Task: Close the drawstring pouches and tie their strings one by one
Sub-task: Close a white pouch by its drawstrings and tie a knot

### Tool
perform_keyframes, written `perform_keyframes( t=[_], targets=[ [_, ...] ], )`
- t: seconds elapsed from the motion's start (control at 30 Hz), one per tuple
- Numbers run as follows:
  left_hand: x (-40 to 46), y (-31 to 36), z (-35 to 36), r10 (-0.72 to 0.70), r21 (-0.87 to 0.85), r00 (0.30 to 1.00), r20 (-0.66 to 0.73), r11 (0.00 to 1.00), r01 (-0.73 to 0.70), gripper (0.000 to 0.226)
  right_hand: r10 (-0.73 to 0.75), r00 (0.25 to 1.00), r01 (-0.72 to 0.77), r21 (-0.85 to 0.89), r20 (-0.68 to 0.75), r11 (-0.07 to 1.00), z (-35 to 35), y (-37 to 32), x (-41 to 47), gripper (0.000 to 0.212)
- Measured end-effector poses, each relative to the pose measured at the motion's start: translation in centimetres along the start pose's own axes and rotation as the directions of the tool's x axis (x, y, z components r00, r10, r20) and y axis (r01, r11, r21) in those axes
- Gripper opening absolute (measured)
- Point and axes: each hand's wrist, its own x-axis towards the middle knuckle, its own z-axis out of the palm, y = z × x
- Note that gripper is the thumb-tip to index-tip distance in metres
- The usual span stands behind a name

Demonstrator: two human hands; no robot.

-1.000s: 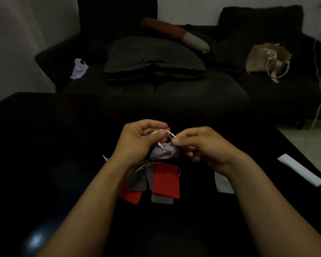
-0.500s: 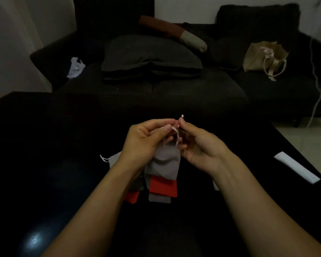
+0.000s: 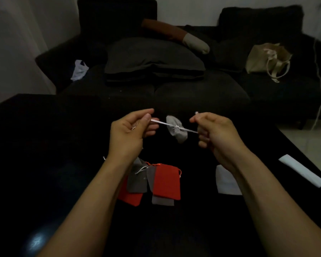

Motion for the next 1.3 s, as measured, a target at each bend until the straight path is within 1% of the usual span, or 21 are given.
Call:
perform_keyframes(
  t=[0.03,0.1,0.17,0.23,0.27,0.3,0.33,0.37,0.4,0.43,0.57,0.67,0.73,0.8,0.83,0.93,0.97,1.03,1.2,1.23,1.3],
  targets=[
    [0.0,0.1,0.0,-0.017,-0.038,1.000,0.010,0.999,0.018,0.017,-0.051,0.998,0.055,-0.159,0.031,0.986,0.1,0.1,-0.2,0.027],
    [0.1,0.3,-0.1,-0.068,-0.116,0.997,0.044,0.991,0.073,0.018,-0.155,0.972,0.217,-0.427,0.175,0.878,0.3,0.5,-0.6,0.028],
    [0.0,0.5,-0.2,-0.115,-0.185,0.989,0.094,0.974,0.131,0.018,-0.199,0.944,0.315,-0.539,0.263,0.781,0.4,1.2,-0.5,0.030],
    [0.0,0.4,-0.3,-0.133,-0.151,0.984,0.115,0.977,0.149,0.019,-0.176,0.941,0.313,-0.549,0.287,0.775,0.3,1.6,-0.1,0.032],
    [0.0,0.2,-0.4,-0.093,-0.035,0.990,0.102,0.995,0.097,0.020,-0.156,0.940,0.305,-0.547,0.302,0.780,0.3,1.6,0.0,0.032],
    [0.0,-0.2,-0.6,0.009,0.171,0.995,0.097,0.985,-0.025,0.021,-0.141,0.938,0.303,-0.553,0.316,0.776,0.2,1.7,0.0,0.032],
    [-0.2,-0.6,-0.9,0.139,0.407,0.979,0.150,0.894,-0.189,0.022,-0.136,0.935,0.309,-0.566,0.326,0.765,0.2,1.8,0.0,0.032],
    [-0.4,-1.0,-0.8,0.221,0.565,0.940,0.259,0.755,-0.333,0.025,-0.140,0.934,0.317,-0.583,0.329,0.748,0.2,1.8,-0.1,0.029],
    [-0.7,-1.3,-0.6,0.236,0.630,0.901,0.365,0.650,-0.425,0.027,-0.148,0.934,0.324,-0.601,0.325,0.730,0.2,1.9,-0.2,0.026],
    [-1.0,-1.6,-0.3,0.194,0.646,0.882,0.429,0.618,-0.449,0.026,-0.162,0.934,0.333,-0.615,0.318,0.715,0.3,1.9,-0.3,0.023],
    [-1.0,-1.7,0.5,0.058,0.610,0.919,0.391,0.731,-0.306,0.011,-0.206,0.938,0.343,-0.658,0.279,0.670,0.5,1.7,-0.7,0.016],
    [-0.9,-1.5,0.5,-0.021,0.499,0.940,0.340,0.852,-0.161,0.015,-0.262,0.935,0.353,-0.687,0.238,0.635,0.7,1.5,-0.8,0.019],
    [-1.0,-1.6,0.5,-0.046,0.510,0.937,0.346,0.847,-0.147,0.017,-0.275,0.929,0.366,-0.702,0.246,0.611,0.8,1.5,-0.8,0.022],
    [-1.1,-1.9,0.4,-0.016,0.554,0.928,0.373,0.806,-0.209,0.017,-0.230,0.930,0.366,-0.710,0.285,0.601,0.6,1.7,-0.7,0.020],
    [-1.0,-2.0,0.4,0.007,0.566,0.921,0.389,0.787,-0.245,0.018,-0.183,0.934,0.350,-0.685,0.307,0.639,0.5,1.6,-0.7,0.018],
    [-0.9,-1.9,0.1,0.051,0.558,0.893,0.447,0.764,-0.323,0.018,-0.042,0.941,0.205,-0.469,0.336,0.859,0.0,1.4,-0.4,0.023],
    [-0.9,-1.7,0.2,0.048,0.542,0.883,0.466,0.773,-0.328,0.017,-0.039,0.944,0.194,-0.454,0.329,0.870,-0.1,1.5,-0.3,0.028],
    [-1.0,-1.7,0.1,0.056,0.520,0.865,0.498,0.780,-0.349,0.019,-0.080,0.942,0.255,-0.537,0.327,0.804,-0.2,1.9,0.0,0.032],
    [-0.9,-1.4,0.2,0.113,0.624,0.874,0.472,0.658,-0.422,0.024,-0.117,0.937,0.332,-0.733,0.330,0.594,-0.1,2.1,0.1,0.019],
    [-0.9,-1.4,0.2,0.116,0.604,0.867,0.484,0.673,-0.427,0.024,-0.138,0.932,0.354,-0.755,0.336,0.551,0.0,2.1,0.0,0.015],
    [-1.0,-1.3,0.2,0.055,0.453,0.869,0.492,0.836,-0.309,0.024,-0.193,0.914,0.406,-0.791,0.357,0.459,0.2,2.3,0.0,0.011]
  ],
)
